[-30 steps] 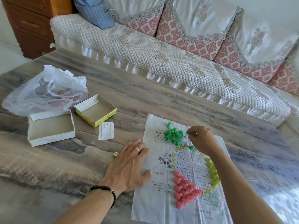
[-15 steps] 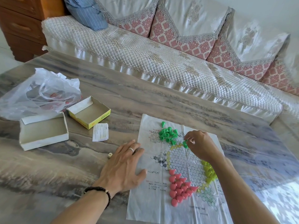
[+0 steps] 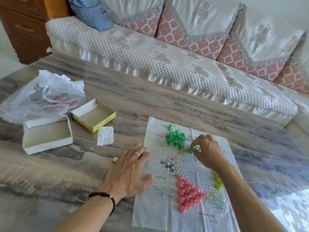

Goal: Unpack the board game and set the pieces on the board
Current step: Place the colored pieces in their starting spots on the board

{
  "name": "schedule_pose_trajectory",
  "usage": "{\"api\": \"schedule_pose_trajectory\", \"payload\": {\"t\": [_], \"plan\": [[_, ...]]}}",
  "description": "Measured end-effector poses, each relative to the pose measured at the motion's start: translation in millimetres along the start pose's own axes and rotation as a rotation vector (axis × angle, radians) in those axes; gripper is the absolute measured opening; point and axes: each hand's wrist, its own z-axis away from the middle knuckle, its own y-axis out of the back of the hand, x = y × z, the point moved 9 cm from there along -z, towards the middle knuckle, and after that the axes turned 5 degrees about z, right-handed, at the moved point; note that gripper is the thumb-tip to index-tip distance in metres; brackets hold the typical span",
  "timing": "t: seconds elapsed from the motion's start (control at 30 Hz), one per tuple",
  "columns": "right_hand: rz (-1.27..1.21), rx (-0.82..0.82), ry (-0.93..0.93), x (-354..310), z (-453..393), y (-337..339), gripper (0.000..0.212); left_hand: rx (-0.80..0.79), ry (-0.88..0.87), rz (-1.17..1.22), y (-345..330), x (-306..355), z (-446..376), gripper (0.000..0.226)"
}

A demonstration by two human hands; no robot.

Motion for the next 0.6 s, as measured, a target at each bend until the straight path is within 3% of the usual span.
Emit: {"api": "schedule_pose_trajectory", "payload": {"t": [0.27, 0.6], "plan": [[-0.100, 0.048, -0.017, -6.7, -1.2, 10.0, 0.027, -0.005, -0.001, 0.000, -0.8, -0.1, -0.4, 0.071], [-0.072, -0.005, -0.040, -39.5, -20.3, -6.9, 0.023, 0.003, -0.003, -0.019, 1.0, 0.5, 0.2, 0.069]]}}
